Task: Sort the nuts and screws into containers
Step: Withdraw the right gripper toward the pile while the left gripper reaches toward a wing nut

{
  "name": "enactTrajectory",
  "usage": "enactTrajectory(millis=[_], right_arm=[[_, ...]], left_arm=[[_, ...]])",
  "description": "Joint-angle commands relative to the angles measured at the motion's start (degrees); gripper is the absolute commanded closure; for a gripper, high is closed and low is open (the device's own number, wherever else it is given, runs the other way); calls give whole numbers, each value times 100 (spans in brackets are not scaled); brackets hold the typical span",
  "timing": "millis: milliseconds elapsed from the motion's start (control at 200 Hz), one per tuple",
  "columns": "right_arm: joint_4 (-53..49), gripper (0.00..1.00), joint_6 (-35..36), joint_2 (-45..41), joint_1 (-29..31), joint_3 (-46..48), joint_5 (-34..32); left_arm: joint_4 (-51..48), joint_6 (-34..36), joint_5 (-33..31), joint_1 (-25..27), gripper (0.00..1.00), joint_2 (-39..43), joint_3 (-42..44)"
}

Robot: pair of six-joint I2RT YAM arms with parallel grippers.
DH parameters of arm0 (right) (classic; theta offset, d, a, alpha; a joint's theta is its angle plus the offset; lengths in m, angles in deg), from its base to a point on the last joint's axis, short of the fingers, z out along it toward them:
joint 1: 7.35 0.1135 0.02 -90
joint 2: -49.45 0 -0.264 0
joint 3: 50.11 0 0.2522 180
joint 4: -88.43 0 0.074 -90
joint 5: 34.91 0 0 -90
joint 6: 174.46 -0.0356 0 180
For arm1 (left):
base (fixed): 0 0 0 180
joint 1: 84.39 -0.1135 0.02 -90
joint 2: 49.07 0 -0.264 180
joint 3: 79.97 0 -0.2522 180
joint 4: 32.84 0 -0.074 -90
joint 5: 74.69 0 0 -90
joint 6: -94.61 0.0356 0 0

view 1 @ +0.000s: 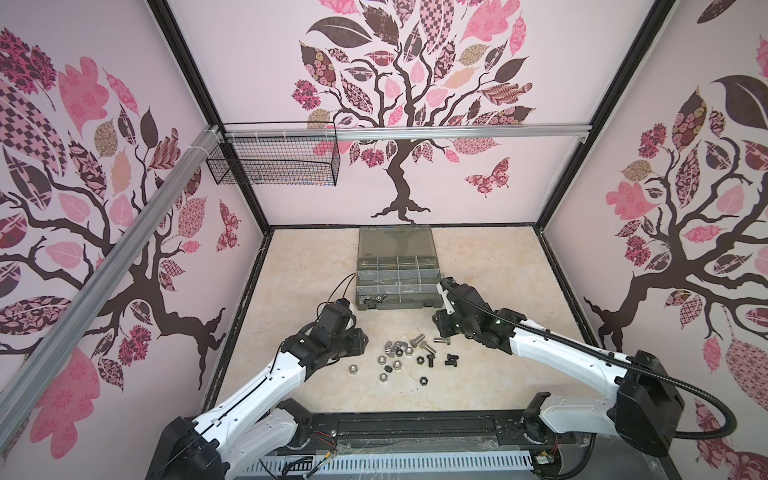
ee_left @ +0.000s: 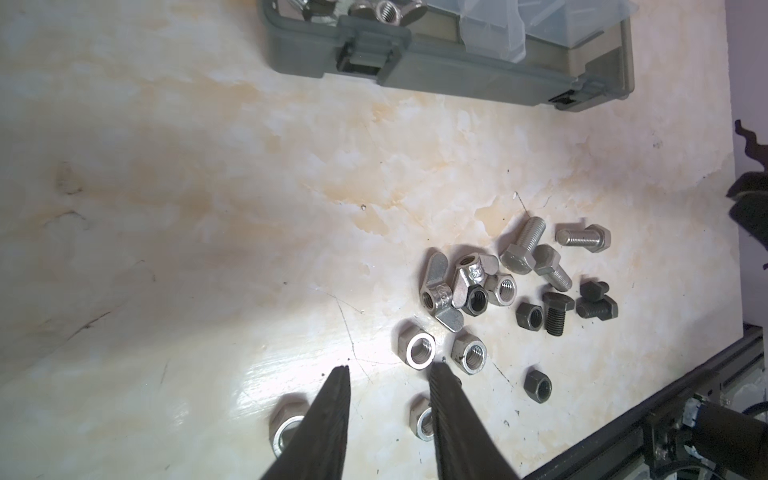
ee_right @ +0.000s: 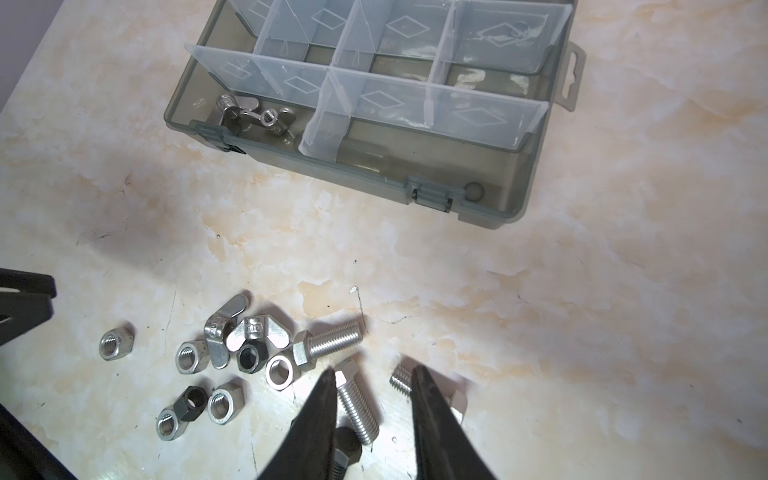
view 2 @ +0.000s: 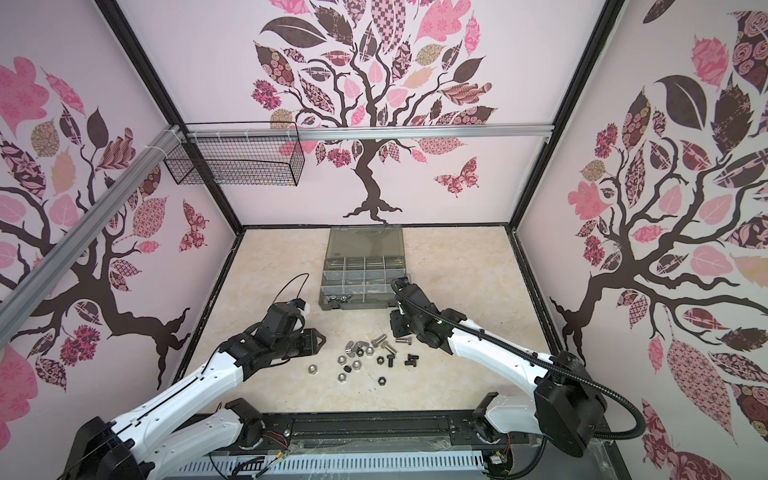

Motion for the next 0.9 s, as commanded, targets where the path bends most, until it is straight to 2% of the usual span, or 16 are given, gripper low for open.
enactTrajectory(millis=[0,455,895], right_arm=[[-175,67,-144,-259,-29,58,-182],[-340,66,-256,-538,-28,216,-239],[-386,66,-336,-545,-26,251,-193]], left_arm=[[268,-42,-147,241,64,-269,-304],[650,-35,-110,670,64,-1231,-559],[856,99,-81,827,64,-2148,-943]])
